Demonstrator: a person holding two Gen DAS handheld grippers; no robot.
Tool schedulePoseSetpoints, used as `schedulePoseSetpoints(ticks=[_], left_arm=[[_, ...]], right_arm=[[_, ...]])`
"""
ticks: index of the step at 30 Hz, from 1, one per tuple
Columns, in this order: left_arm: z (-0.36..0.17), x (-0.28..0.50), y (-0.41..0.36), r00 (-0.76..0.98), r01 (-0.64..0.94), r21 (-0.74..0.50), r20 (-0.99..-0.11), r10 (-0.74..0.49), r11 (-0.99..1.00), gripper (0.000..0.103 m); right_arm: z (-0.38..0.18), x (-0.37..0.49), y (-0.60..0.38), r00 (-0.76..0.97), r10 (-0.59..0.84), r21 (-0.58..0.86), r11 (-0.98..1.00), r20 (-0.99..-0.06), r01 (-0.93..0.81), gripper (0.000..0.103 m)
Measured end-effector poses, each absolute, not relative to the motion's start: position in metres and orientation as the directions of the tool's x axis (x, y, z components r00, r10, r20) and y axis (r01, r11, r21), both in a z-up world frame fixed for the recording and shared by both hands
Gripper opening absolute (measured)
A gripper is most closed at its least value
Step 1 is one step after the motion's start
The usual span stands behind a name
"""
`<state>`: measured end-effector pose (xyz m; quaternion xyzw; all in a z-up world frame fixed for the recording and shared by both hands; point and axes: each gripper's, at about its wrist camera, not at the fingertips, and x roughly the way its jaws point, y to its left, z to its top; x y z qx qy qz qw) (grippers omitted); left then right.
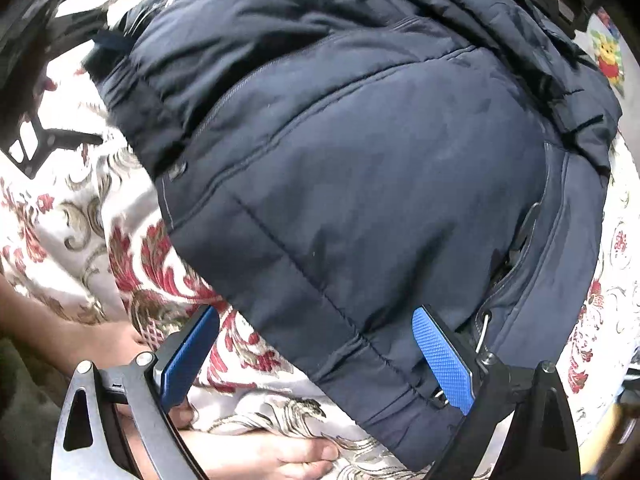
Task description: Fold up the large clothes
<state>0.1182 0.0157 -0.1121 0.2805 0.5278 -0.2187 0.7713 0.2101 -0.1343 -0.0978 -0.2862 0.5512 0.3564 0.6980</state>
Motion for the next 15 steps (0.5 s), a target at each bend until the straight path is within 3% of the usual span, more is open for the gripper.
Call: schedulePoseSetpoints(ticks=[9, 15], left_arm=[[-0.138, 0.109, 0.003, 0.467, 0.599, 0.404, -0.878, 0.109, 0.691, 0.095], [-0.143, 0.112, 0.008, 0.508, 0.566, 0.441, -0.852, 0.127, 0.697, 0.095]], right_arm=[[-0.13, 0.196, -0.136, 0.24, 0.022, -0.189, 0.55, -0.97, -0.814, 0.098], [-0.138, 0.207, -0.133, 0.329, -0.021, -0.284, 0.556, -0.944, -0.781, 0.096]])
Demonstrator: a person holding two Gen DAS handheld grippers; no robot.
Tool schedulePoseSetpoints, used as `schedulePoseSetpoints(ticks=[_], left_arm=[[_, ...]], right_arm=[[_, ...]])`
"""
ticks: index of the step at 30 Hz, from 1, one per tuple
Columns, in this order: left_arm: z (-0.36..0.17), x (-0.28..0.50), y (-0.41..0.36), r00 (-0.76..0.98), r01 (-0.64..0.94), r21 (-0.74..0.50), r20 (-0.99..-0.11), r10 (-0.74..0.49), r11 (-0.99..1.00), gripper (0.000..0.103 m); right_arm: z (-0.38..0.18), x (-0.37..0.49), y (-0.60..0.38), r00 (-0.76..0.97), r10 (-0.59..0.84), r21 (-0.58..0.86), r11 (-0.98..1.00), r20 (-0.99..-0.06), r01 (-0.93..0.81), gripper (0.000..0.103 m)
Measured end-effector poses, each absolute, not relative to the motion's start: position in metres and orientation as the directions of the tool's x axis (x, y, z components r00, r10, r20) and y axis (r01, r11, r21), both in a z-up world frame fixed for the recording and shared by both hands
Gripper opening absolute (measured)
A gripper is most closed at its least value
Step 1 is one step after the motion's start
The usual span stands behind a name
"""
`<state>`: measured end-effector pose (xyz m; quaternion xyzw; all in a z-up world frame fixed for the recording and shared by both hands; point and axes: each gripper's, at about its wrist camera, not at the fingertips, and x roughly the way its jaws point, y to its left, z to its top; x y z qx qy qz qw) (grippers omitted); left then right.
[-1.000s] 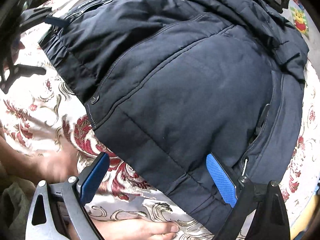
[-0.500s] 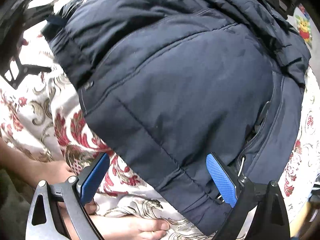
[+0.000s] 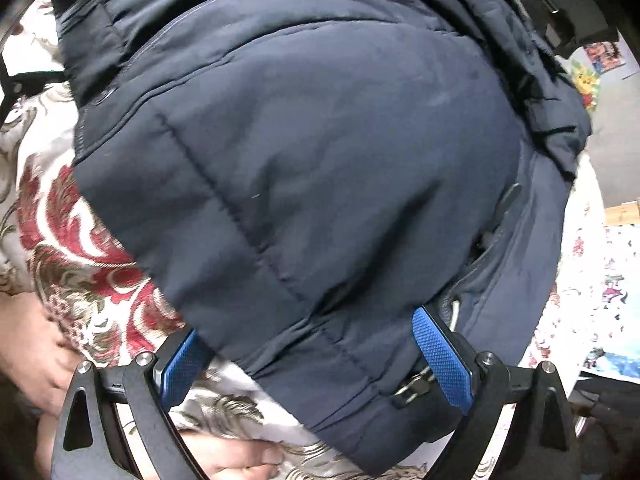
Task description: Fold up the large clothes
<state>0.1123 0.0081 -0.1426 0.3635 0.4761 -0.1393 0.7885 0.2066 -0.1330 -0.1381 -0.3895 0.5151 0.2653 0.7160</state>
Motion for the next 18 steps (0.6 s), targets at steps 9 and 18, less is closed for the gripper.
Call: schedulePoseSetpoints(ticks=[9, 18], left_arm=[[-0.132, 0.103, 0.015, 0.571, 0.514, 0.485, -0.809, 0.14, 0.708, 0.069], [-0.121, 0.102, 0.013, 0.582, 0.5, 0.478, -0.803, 0.128, 0.722, 0.041]], right_arm=[[-0.126, 0.2, -0.145, 0.334, 0.02, -0.26, 0.585, -0.942, -0.768, 0.067], [-0.104, 0.189, -0.151, 0.352, 0.084, -0.235, 0.598, -0.932, -0.766, 0.028]])
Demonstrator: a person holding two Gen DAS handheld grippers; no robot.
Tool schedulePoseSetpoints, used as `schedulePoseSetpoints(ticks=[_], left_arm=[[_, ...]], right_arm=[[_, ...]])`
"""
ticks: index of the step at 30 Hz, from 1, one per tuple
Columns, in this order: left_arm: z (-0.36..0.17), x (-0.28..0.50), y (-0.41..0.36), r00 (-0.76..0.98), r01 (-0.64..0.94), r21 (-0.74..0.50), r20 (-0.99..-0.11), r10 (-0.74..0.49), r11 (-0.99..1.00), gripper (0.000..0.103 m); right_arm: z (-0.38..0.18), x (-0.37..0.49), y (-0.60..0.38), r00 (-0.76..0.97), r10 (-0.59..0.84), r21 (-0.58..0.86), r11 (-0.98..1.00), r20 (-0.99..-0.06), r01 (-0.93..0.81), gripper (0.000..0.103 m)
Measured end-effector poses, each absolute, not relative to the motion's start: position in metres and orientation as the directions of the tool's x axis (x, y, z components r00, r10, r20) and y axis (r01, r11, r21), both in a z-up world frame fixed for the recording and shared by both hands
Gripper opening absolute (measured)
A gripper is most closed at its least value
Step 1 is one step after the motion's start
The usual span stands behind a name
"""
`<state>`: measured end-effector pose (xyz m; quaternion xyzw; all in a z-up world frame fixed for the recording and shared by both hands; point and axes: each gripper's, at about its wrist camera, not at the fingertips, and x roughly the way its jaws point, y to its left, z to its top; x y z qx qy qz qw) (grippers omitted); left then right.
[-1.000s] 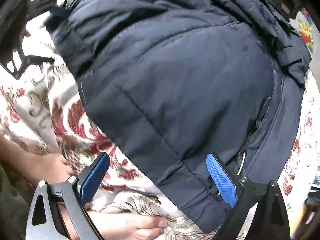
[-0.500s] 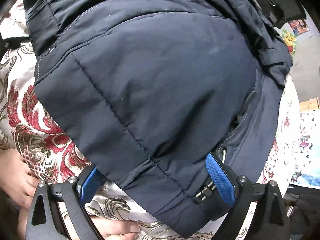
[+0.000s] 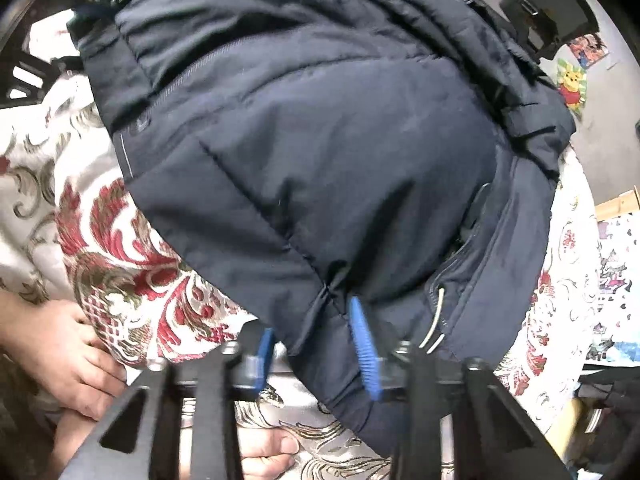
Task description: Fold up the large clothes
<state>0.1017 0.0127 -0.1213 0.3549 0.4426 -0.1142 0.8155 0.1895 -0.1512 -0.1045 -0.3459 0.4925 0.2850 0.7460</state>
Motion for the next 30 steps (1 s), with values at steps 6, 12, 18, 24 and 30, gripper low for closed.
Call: schedulePoseSetpoints(ticks=[6, 12, 18, 24, 30], left_arm=[[-0.1, 0.104, 0.01, 0.573, 0.478, 0.429, -0.814, 0.098, 0.767, 0.03], [-0.075, 0.102, 0.012, 0.579, 0.453, 0.373, -0.814, 0.051, 0.81, 0.026], [-0.049, 0.102, 0.011, 0.605, 0.424, 0.351, -0.796, 0.027, 0.835, 0.018], [-0.012, 0.12, 0.012, 0.655, 0.388, 0.334, -0.755, -0.003, 0.859, 0.013], [0.027, 0.14, 0.012, 0.722, 0.347, 0.332, -0.691, -0.024, 0.877, 0.01]], right_arm=[[-0.084, 0.195, -0.155, 0.334, 0.126, -0.184, 0.631, -0.934, -0.753, 0.015], [-0.04, 0.184, -0.156, 0.369, 0.182, -0.149, 0.69, -0.911, -0.708, 0.012], [-0.001, 0.196, -0.164, 0.445, 0.231, -0.148, 0.73, -0.865, -0.667, 0.011], [0.03, 0.216, -0.165, 0.517, 0.256, -0.153, 0.767, -0.817, -0.623, 0.011], [0.059, 0.235, -0.168, 0.586, 0.271, -0.154, 0.805, -0.764, -0.573, 0.01]])
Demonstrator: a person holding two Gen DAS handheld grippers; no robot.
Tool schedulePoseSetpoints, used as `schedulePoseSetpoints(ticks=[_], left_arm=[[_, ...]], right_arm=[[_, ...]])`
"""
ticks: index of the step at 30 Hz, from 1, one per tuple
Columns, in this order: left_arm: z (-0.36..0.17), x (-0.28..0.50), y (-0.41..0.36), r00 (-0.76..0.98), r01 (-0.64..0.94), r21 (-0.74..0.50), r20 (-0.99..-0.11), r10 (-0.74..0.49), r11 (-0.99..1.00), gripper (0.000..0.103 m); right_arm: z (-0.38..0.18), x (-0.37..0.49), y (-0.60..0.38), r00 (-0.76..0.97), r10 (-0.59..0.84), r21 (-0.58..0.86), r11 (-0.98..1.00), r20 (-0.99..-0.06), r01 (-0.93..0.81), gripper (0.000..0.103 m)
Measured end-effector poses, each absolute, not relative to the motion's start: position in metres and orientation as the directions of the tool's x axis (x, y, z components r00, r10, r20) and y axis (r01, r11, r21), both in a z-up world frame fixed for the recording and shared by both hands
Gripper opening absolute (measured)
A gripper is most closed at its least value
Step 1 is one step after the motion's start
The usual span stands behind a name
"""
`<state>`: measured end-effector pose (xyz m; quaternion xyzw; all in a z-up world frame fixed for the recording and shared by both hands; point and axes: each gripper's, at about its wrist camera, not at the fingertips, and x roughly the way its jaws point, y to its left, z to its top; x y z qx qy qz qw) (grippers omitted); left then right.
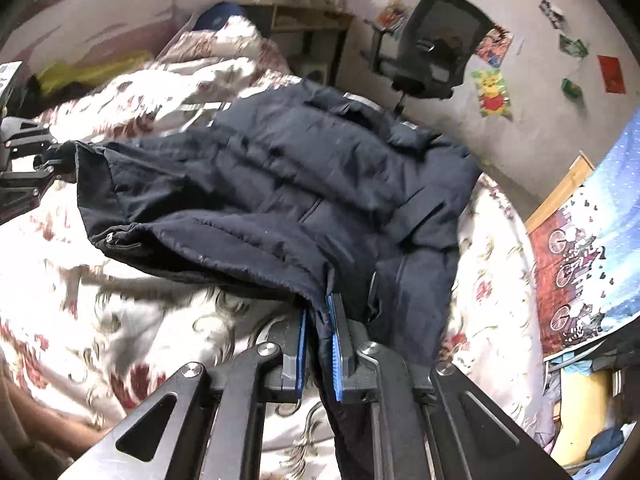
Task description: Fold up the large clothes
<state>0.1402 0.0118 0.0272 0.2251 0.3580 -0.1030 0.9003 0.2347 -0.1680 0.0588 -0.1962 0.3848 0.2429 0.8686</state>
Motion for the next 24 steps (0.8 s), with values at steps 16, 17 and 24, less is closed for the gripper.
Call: schedulePoseSetpoints(ticks=[16, 17, 24], left_arm=[[0.095, 0.251, 0.017, 0.763, 0.204, 0.302, -0.645, 0.042, 0.931, 0.007], [0.097, 0.258, 0.017, 0.761, 0.201, 0.3, -0.647, 0.044, 0.933, 0.007], [0.101, 0.316, 0.023, 0.773, 0.17, 0.301, -0.631, 0.062, 0.938, 0.006]], right_arm=[[0.112, 0.301, -0.168, 0.697, 0.25, -0.193, 0.85, -0.672, -0.491, 0.008], [0.115, 0.308, -0.167, 0.703, 0.251, -0.194, 0.851, -0.666, -0.488, 0.008], [0.126, 0.362, -0.171, 0.745, 0.271, -0.194, 0.86, -0.61, -0.472, 0.008]])
